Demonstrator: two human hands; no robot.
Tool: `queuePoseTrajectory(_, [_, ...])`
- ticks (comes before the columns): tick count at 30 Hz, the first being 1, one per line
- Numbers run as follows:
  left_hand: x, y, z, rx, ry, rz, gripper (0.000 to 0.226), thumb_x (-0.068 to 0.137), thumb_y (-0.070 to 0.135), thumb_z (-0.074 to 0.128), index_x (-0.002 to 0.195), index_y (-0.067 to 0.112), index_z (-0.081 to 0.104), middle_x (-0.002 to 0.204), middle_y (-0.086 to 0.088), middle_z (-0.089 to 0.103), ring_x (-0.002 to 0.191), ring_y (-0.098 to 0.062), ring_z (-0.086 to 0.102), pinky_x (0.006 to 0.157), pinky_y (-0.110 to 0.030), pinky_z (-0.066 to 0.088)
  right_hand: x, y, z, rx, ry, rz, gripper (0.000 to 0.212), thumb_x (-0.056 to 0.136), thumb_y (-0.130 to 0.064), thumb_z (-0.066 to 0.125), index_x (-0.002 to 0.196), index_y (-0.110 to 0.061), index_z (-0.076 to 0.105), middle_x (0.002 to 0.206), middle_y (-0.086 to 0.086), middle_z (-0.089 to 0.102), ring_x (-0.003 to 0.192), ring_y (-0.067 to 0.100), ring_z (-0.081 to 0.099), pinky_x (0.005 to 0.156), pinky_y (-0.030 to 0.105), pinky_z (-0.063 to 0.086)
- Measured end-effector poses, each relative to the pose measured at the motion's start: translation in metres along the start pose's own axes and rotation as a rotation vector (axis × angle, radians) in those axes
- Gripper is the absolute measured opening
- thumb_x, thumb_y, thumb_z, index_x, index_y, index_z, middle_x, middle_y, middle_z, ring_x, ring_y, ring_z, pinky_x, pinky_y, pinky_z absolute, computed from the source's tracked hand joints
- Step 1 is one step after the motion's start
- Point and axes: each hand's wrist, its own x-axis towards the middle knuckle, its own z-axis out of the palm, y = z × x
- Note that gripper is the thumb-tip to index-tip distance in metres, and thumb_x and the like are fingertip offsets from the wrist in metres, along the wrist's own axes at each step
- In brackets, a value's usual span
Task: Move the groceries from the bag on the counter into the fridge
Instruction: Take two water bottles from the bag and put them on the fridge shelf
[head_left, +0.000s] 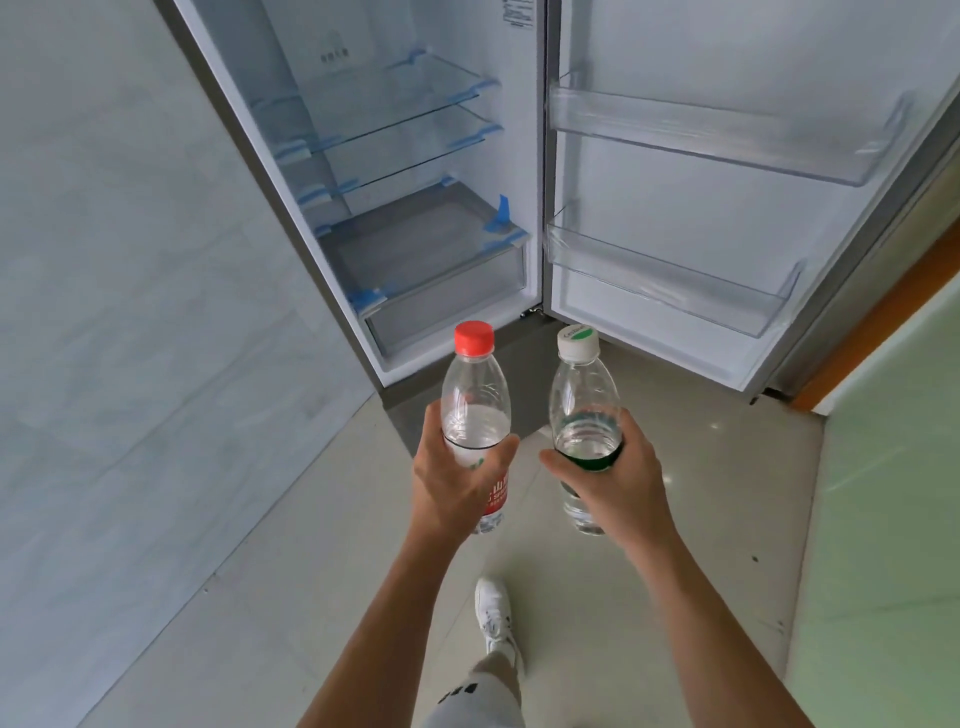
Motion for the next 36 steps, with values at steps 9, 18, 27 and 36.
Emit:
queuePoseTrajectory(9, [0.118, -0.008, 0.009, -0.039, 0.049, -0.017, 0.049, 0.063, 0.055, 0.072, 0.105, 0.041, 0.051, 0.094, 0.009, 0.068, 0.086, -0.010, 0.068, 0.077, -0.032, 0.058, 0.109, -0.013, 0.034, -0.058, -0.031, -0.010, 0.047, 0.066, -0.030, 0.091, 0.102, -0.033, 0.061, 0.087, -0.012, 0.071, 0.081, 0.003, 0.067, 0.070, 0.018, 0.050])
queuePoseTrajectory(18, [0.257, -0.013, 0.015, -0.052, 0.036, -0.006, 0.043, 0.070, 0.041, 0.076, 0.100, 0.042, 0.046, 0.087, 0.017, 0.064, 0.083, 0.005, 0.062, 0.064, -0.005, 0.048, 0.244, -0.043, 0.082, -0.085, -0.023, -0.013, 0.045, 0.068, -0.027, 0.090, 0.101, -0.030, 0.060, 0.087, -0.013, 0.070, 0.081, 0.001, 0.065, 0.072, 0.018, 0.048])
queuePoseTrajectory(27, [0.333, -0.029, 0.013, -0.024, 0.071, -0.049, 0.049, 0.077, 0.024, 0.082, 0.099, 0.046, 0.045, 0.092, 0.018, 0.061, 0.083, 0.013, 0.059, 0.064, -0.002, 0.045, 0.319, -0.048, 0.120, -0.096, -0.074, -0.009, 0.043, 0.067, -0.029, 0.089, 0.097, -0.034, 0.059, 0.084, -0.017, 0.069, 0.082, 0.003, 0.066, 0.074, 0.026, 0.051])
queuePoseTrajectory(36, [0.371, -0.018, 0.014, -0.055, 0.262, -0.086, 0.046, 0.062, 0.054, 0.072, 0.099, 0.046, 0.046, 0.090, 0.027, 0.063, 0.083, 0.005, 0.061, 0.065, -0.006, 0.047, 0.384, -0.063, 0.141, -0.077, -0.211, -0.045, 0.044, 0.067, -0.030, 0.089, 0.099, -0.031, 0.059, 0.085, -0.012, 0.069, 0.082, 0.004, 0.066, 0.073, 0.023, 0.049])
